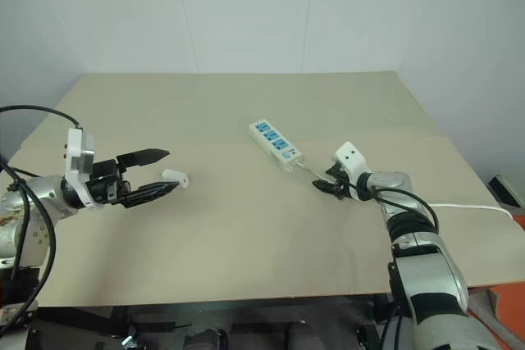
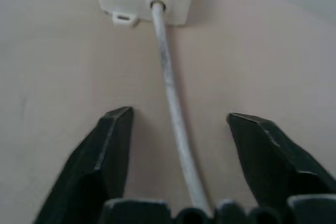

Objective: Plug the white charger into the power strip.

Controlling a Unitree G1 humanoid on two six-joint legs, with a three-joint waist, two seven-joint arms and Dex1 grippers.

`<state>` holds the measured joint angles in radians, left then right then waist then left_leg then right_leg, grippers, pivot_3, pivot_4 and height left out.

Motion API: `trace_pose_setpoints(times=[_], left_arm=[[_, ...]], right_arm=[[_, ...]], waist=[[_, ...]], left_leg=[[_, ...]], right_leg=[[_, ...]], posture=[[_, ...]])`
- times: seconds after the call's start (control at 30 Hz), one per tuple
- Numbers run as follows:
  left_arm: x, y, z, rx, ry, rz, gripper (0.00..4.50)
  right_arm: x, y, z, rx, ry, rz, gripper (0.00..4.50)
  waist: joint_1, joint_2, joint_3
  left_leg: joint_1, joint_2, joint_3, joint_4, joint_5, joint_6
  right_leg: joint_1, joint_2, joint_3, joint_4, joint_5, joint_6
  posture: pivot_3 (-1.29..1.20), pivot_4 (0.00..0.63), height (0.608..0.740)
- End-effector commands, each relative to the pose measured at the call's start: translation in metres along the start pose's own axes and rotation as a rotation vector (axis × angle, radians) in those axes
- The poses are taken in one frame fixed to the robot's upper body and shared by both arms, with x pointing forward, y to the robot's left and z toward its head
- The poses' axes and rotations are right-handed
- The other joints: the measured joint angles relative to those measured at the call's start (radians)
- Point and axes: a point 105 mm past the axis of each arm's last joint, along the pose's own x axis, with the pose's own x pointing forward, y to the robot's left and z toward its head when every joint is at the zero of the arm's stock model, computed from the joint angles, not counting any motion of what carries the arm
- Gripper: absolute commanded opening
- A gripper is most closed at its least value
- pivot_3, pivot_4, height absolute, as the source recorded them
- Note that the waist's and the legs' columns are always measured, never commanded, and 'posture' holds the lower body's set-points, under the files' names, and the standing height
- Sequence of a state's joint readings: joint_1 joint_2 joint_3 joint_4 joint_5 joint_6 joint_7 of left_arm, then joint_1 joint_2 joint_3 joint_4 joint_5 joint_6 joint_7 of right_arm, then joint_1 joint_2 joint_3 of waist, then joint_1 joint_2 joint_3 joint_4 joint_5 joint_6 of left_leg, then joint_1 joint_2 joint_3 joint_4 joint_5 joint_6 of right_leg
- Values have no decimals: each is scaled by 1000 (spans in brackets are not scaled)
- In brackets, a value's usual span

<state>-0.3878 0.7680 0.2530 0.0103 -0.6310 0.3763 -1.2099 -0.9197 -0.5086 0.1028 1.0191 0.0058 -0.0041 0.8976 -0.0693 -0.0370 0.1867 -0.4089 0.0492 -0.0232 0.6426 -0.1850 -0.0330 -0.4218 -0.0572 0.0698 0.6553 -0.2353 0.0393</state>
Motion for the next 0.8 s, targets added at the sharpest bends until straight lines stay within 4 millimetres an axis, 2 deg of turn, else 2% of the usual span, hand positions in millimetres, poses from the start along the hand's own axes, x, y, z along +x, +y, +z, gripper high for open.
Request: trace_pose_setpoints(times=[0.03,0.23,0.33,0.4,0.47,0.53,0.67,0.73,0.8], left_arm=[[-5,-1,11,39,-25,12,4500],[-7,0,10,27,-34,16,4500],[-5,-1,6,21,-35,14,4500],[-4,-1,5,12,-45,10,4500],[-4,-4,6,4,-58,-11,4500],[-3,-3,7,4,-58,-16,4500],[-3,0,9,3,-68,-22,4500],[-1,1,9,0,-72,-38,4500],[2,3,9,-1,-71,-50,4500]], right_arm=[[4,1,-1,-21,41,18,2201],[7,4,-2,-43,59,32,130],[7,7,5,-85,17,32,55],[5,15,19,-108,-44,60,55],[-3,26,34,-150,-96,92,55],[-20,40,41,-177,-116,120,55],[-57,71,36,-226,-91,174,55],[-71,81,31,-203,-74,179,55],[-79,85,16,-170,-26,177,55]], waist=[[-1,0,0],[-1,0,0],[-1,0,0],[-1,0,0],[-1,0,0],[0,0,0],[12,1,0],[18,0,0],[21,0,0]], left_leg=[[0,0,0,0,0,0],[2,0,0,0,0,0],[2,0,0,0,0,0],[2,0,0,0,0,0],[1,0,0,0,0,0],[0,0,0,0,0,0],[-2,0,-1,0,0,0],[-1,0,0,0,0,0],[0,0,0,0,0,0]], right_leg=[[0,0,0,0,0,0],[1,0,0,1,0,0],[1,0,0,0,0,0],[1,0,0,0,0,0],[0,1,0,1,0,0],[-1,1,0,1,0,0],[-2,0,0,1,-2,3],[-1,0,0,1,-4,7],[-1,0,0,1,-4,7]], posture=[[0,150,740],[0,150,740],[0,150,740],[0,150,740],[0,150,740],[0,150,740],[0,150,740],[0,150,740],[0,150,740]])
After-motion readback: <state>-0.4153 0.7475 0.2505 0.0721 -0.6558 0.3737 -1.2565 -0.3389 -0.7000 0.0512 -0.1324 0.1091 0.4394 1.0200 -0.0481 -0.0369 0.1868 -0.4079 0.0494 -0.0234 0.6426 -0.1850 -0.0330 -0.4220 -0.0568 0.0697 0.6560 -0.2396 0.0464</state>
